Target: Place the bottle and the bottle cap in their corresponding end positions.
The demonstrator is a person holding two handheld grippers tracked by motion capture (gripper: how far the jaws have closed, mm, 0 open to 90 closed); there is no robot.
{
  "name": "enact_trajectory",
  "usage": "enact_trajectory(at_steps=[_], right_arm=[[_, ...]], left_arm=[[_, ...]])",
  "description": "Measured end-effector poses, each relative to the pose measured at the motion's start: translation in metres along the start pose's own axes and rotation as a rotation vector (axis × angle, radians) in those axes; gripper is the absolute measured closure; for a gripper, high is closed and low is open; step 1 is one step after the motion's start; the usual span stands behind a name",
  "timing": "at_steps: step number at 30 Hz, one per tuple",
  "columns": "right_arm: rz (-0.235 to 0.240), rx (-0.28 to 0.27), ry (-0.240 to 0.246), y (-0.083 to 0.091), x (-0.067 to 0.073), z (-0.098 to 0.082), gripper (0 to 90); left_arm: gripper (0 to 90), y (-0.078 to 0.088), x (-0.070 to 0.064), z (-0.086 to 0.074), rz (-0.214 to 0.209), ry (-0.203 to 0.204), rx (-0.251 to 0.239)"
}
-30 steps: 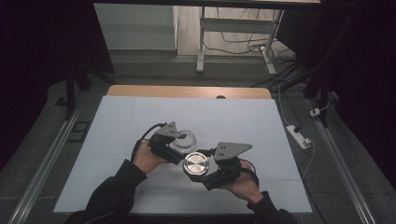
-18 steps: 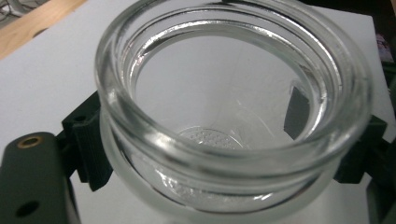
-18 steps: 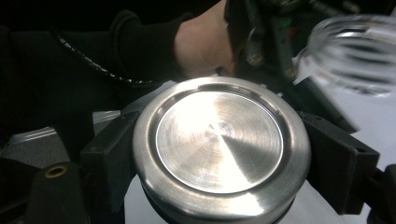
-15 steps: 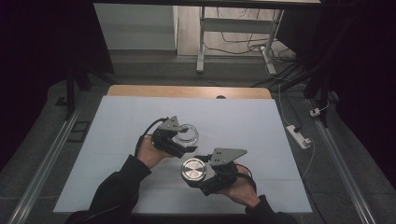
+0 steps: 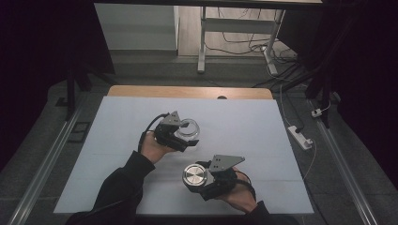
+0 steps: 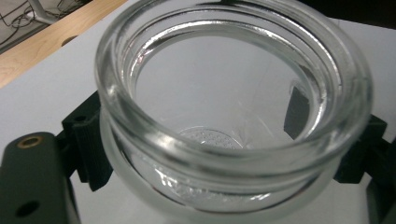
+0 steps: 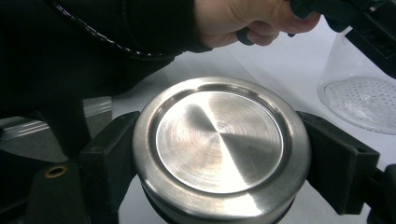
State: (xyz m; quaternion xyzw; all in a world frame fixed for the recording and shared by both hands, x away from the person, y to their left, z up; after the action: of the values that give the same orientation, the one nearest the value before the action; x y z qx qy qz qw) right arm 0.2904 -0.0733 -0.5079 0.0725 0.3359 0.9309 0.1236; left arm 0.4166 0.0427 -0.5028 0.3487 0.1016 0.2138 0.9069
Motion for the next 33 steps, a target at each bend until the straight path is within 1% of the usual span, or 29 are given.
enact_trajectory(at_steps=[2, 4, 6, 9, 13, 15, 18, 20, 21, 25, 26, 33], right_arm=[[-0.019, 0.000, 0.001, -0.002, -0.002, -0.002, 18.7], [-0.024, -0.001, -0.001, -0.003, -0.002, -0.003, 18.7], [-0.038, 0.012, -0.003, -0.007, -0.004, -0.008, 18.7], [-0.039, 0.018, -0.008, -0.010, -0.005, -0.011, 18.7], [-0.019, 0.030, -0.021, -0.018, -0.006, -0.016, 18.7], [-0.021, 0.037, -0.027, -0.021, -0.007, -0.018, 18.7], [-0.019, 0.041, -0.042, -0.026, -0.010, -0.020, 18.7], [-0.018, 0.044, -0.044, -0.027, -0.010, -0.021, 18.7], [-0.025, 0.055, -0.039, -0.031, -0.010, -0.022, 18.7], [-0.030, 0.073, -0.038, -0.036, -0.011, -0.025, 18.7], [-0.036, 0.089, -0.036, -0.040, -0.012, -0.028, 18.7], [-0.046, 0.123, -0.047, -0.052, -0.017, -0.035, 18.7]], left_arm=[[14.6, -0.004, 0.002, 0.000, 0.005, 0.000, 0.004], [14.6, -0.006, 0.003, -0.001, 0.006, 0.001, 0.007], [14.6, -0.013, 0.006, -0.001, 0.011, 0.006, 0.011], [14.6, -0.017, 0.008, -0.001, 0.016, 0.010, 0.013], [14.6, -0.024, 0.013, -0.002, 0.023, 0.017, 0.013], [14.6, -0.026, 0.013, -0.002, 0.021, 0.020, 0.015], [14.6, -0.029, 0.016, -0.003, 0.032, 0.017, 0.019], [14.6, -0.031, 0.018, -0.004, 0.037, 0.023, 0.016], [14.6, -0.032, 0.019, -0.004, 0.036, 0.028, 0.015], [14.6, -0.034, 0.023, -0.006, 0.042, 0.033, 0.016], [14.6, -0.035, 0.025, -0.008, 0.045, 0.035, 0.017], [14.6, -0.039, 0.029, -0.011, 0.055, 0.043, 0.025]])
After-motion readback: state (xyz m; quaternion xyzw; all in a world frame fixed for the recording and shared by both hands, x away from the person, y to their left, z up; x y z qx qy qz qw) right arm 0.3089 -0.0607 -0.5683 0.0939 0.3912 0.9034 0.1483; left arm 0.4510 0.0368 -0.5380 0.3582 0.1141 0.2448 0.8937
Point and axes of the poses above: each handheld gripper's, and its own axes: y roughly backward along the jaws, z roughly out of its top, x roughly to its left, the point moved 7 cm from there along -y, roughly forward along the jaws, and after that the axes turned 11 degrees about x, right-handed, at the moved point
